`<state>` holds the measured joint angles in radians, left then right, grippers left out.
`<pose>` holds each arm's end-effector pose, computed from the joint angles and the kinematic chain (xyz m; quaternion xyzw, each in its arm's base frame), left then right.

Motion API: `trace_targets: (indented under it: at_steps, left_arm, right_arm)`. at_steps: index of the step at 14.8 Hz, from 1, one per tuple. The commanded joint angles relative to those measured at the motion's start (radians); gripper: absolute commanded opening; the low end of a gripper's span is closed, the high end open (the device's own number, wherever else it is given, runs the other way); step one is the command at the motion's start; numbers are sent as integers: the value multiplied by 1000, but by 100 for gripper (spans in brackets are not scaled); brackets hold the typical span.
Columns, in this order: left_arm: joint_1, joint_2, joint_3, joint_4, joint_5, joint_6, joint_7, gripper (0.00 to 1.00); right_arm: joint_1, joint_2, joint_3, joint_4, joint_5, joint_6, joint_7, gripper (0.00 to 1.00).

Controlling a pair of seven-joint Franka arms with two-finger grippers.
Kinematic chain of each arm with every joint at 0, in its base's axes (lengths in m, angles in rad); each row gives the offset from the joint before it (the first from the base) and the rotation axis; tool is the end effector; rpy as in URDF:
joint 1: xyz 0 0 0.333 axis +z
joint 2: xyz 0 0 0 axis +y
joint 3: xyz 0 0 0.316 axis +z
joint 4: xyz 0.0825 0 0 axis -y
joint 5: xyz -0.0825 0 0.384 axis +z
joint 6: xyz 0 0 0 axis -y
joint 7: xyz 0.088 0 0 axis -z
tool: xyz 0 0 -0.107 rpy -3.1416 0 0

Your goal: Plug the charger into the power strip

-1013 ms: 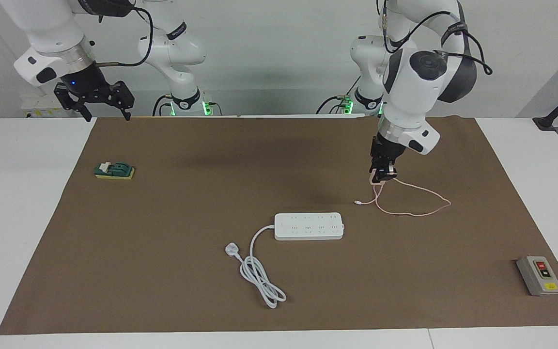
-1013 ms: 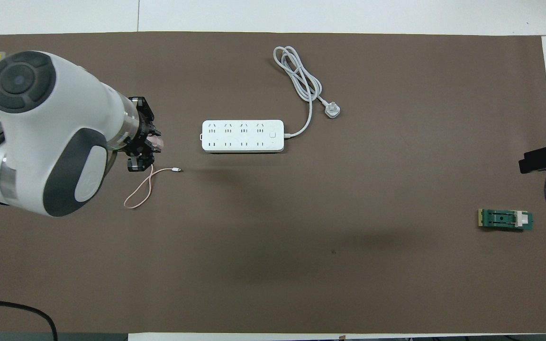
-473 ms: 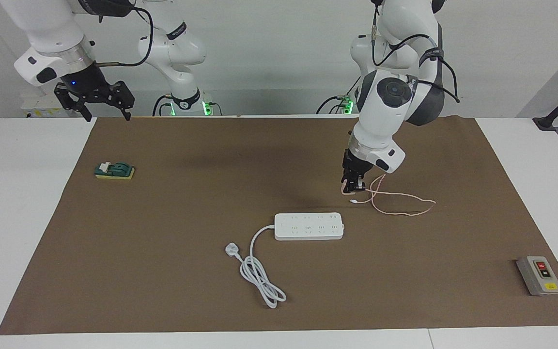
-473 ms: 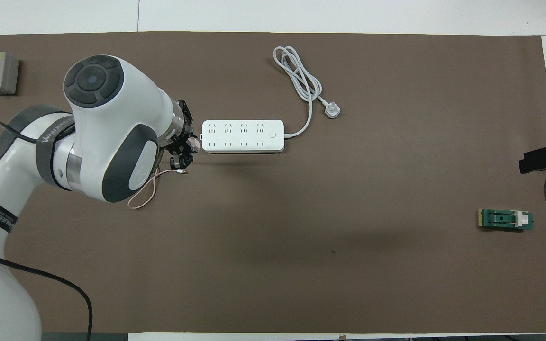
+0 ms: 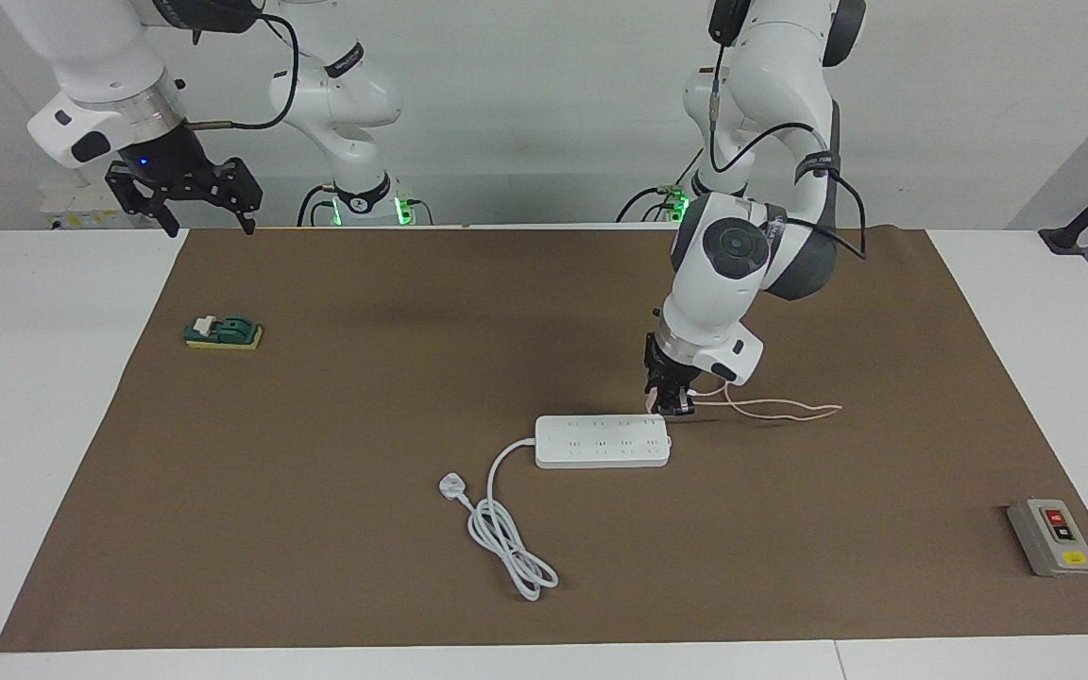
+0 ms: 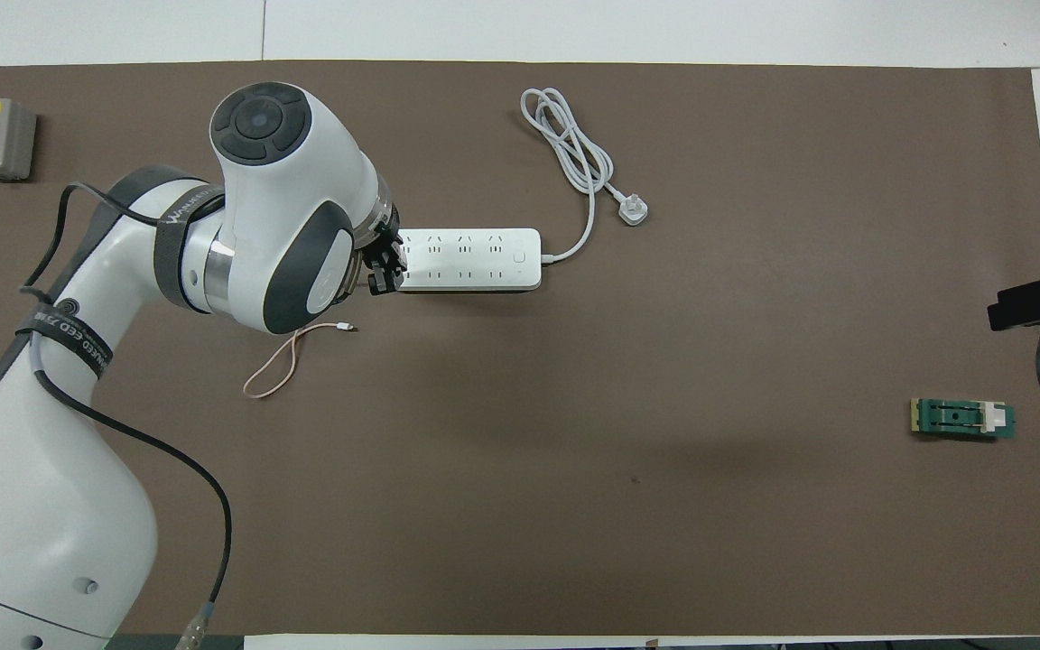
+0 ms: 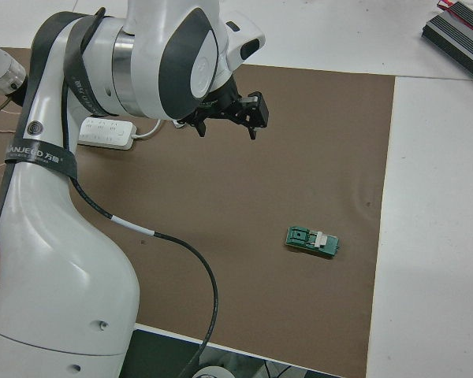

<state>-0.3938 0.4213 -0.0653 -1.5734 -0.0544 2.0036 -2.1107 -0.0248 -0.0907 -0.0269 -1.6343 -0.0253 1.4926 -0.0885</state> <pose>0.6083 -0.2981 0.3994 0.6670 0.7441 -0.0352 0.0153 0.5167 -0.0303 0.6367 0.9995 0.0178 -0.0262 0.0096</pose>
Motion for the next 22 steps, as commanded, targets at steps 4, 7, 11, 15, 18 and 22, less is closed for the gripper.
trace_targets:
  at_steps: [4,7,11,15,18,22]
  left_arm:
    - [-7,14,19,-10,31,55,-41,0]
    - [-11,10,18,-45,31,87,-41,0]
    - [-13,7,16,-56,30,106,-41,0]
    - [-16,4,15,-80,28,133,-43,0]
    - [-16,1,15,-91,28,133,-43,0]
    - [-17,-4,15,-102,28,141,-41,0]
  right_arm:
    - [-14,-3,10,4,13,-15,-11,100]
    - [-15,-3,10,5,13,-17,-11,100]
    - [-14,-3,10,4,13,-15,-11,100]
    - [-14,-3,10,4,13,-15,-10,100]
    - [-14,-3,10,2,13,-15,-10,100]
    - [-14,-3,10,4,13,-17,-11,100]
